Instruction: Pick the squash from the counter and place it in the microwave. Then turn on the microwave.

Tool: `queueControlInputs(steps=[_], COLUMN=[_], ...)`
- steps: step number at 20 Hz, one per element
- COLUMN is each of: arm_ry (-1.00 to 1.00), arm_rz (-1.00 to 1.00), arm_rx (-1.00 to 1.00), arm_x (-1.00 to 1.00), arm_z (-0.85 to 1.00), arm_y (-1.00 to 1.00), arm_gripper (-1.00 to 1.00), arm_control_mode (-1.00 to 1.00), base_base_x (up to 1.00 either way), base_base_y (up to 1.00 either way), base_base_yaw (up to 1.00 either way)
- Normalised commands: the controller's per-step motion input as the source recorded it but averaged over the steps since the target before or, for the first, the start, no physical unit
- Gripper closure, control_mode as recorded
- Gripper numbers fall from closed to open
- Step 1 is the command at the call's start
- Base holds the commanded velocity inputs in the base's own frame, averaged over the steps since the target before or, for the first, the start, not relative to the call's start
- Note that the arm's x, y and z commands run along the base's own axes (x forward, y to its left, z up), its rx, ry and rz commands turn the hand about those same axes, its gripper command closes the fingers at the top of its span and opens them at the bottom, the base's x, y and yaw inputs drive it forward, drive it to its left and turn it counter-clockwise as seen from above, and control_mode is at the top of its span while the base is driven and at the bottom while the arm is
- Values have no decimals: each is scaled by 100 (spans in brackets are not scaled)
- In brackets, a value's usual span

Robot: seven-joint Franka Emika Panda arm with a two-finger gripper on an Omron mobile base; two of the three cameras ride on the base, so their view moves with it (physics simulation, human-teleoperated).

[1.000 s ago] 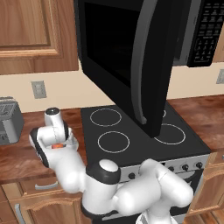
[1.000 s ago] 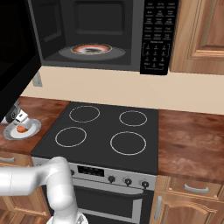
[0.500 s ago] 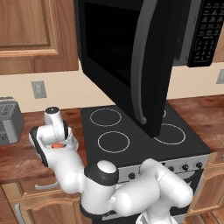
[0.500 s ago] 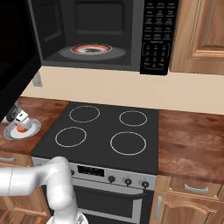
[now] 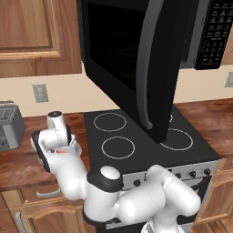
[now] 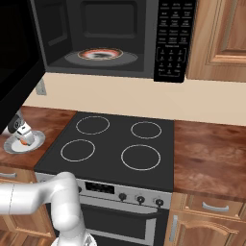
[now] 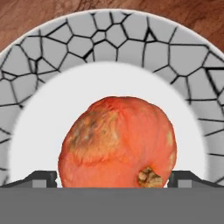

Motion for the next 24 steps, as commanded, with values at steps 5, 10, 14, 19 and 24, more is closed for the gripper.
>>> queueControlInputs(steps=[5,10,14,19,24], arm_ry=[7,4,1,0,1], arm_rz=[-6,-6,-7,-8,-9], arm_rx=[0,0,0,-2,-1], arm_x=[1,8,5,1,0], arm_z=[-14,-5,-1,-5,-10], arm_y=[-3,-5,-3,-1,-1], arm_gripper=[-100,-100,-100,-100,-100], arm_control_mode=[-100,-100,-100,-100,-100], base_base_x=[0,0,0,0,0], base_base_y=[0,0,0,0,0], base_base_yaw=[0,0,0,0,0])
